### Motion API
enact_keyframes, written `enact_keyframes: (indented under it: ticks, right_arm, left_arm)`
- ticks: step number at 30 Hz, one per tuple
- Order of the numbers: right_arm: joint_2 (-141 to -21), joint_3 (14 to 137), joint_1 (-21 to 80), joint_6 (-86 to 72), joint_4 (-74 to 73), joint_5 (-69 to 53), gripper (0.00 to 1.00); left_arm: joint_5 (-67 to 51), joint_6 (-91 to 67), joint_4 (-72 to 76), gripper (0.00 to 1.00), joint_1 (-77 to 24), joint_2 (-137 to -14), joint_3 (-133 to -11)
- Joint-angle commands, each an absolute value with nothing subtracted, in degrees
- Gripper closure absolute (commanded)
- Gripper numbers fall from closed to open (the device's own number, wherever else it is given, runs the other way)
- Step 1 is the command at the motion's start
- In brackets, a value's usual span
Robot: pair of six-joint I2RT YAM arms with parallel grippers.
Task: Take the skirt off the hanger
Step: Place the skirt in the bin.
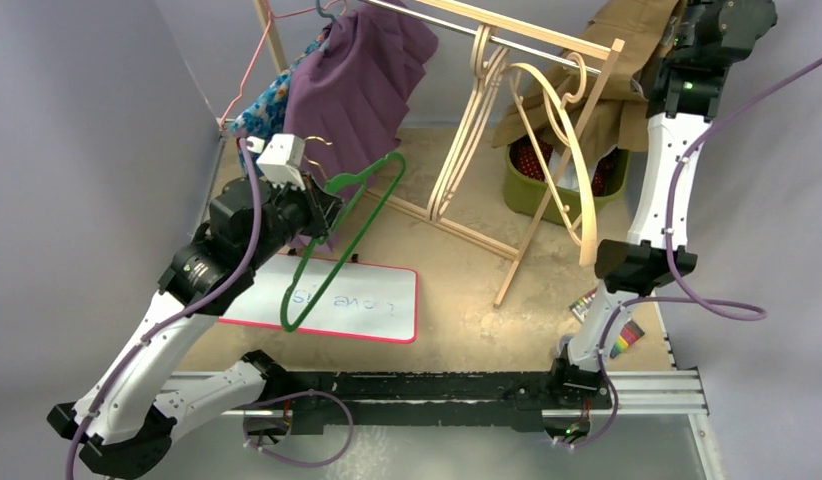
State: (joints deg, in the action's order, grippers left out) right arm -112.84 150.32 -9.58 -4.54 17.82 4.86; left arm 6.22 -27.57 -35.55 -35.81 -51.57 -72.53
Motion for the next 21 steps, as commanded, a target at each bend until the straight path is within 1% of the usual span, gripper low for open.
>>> enact_keyframes:
  ticks: [1, 7, 11, 15, 19, 21]
  right_arm:
    - [-108.5, 151.4, -12.5, -5.9, 31.5, 2.0, 1.0]
    - [-107.8, 152.1, -15.7, -6.4, 31.0, 0.7, 1.0]
    - [-107.0, 150.0, -16.1, -7.5, 32.3, -0.5, 1.0]
    - [-108.5, 148.6, -16.1, -12.3, 31.8, -2.5, 1.0]
    - [-108.8, 142.3, -15.7, -18.4, 33.1, -9.5, 1.0]
    - [-108.4, 139.3, -13.1, -18.0, 32.5, -12.1, 1.0]
  left_arm:
    - [6.7, -28.1, -30.6, 1.0, -36.0, -52.5, -74.5]
    - [6.2, -28.3, -29.3, 1.0, -36.0, -53.8, -74.3]
    - [6.2, -28.7, -28.6, 1.0, -36.0, -53.2, -73.6]
    - [6.9, -28.9, -28.0, 1.0, -36.0, -52.2, -72.0]
    - [6.9, -29.6, -27.5, 1.0, -36.0, -51.4, -71.4]
    - [7.1, -29.7, -27.8, 1.0, -36.0, -51.0, -71.4]
